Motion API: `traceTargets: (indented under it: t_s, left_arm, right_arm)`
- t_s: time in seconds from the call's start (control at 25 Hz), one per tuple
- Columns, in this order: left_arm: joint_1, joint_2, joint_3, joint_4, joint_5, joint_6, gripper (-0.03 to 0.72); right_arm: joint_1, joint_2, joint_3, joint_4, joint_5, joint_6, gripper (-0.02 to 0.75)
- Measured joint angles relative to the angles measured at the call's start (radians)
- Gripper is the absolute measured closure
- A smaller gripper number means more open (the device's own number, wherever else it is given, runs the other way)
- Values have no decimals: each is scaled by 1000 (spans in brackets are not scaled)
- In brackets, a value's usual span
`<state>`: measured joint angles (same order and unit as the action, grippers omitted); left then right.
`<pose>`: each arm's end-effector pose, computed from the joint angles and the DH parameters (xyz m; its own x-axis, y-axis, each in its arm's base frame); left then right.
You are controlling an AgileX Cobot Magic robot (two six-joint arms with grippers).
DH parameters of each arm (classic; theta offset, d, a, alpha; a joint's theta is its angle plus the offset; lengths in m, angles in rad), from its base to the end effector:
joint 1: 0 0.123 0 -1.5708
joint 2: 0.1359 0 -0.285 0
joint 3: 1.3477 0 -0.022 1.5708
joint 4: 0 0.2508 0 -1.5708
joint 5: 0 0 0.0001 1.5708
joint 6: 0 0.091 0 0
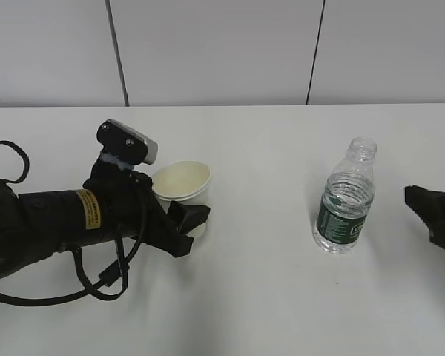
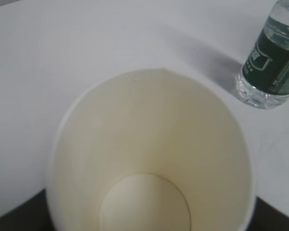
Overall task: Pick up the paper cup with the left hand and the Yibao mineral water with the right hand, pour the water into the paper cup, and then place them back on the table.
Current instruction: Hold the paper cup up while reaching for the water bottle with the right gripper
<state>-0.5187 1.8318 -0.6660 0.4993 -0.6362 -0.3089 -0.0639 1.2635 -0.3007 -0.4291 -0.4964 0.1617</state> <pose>0.2690 -0.1833 0.1330 -0.3444 0.3118 -0.8855 0.7316 0.6802 -0.0451 0.2111 0.0045 0.1890 -0.3694 -0.1915 -0.9093 -0.2040 0.9714 -0.1217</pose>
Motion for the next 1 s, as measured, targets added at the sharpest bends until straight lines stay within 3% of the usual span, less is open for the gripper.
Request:
traceTargets:
  t_s: [0.2,0.36,0.56,1.0]
  left_arm:
    - [0,0,0,-1,0,0,256]
    - [0,0,0,-1,0,0,256]
    - [0,0,0,-3,0,0,256]
    - [0,0,0,-5,0,0,256]
  right_arm:
    - [0,18,0,-196,-22,126,153]
    - [23,21,0,-237,-34,158,153]
    - [72,93,0,-214,-71,154,153]
    - [75,324,-2,-98,-353,11,153]
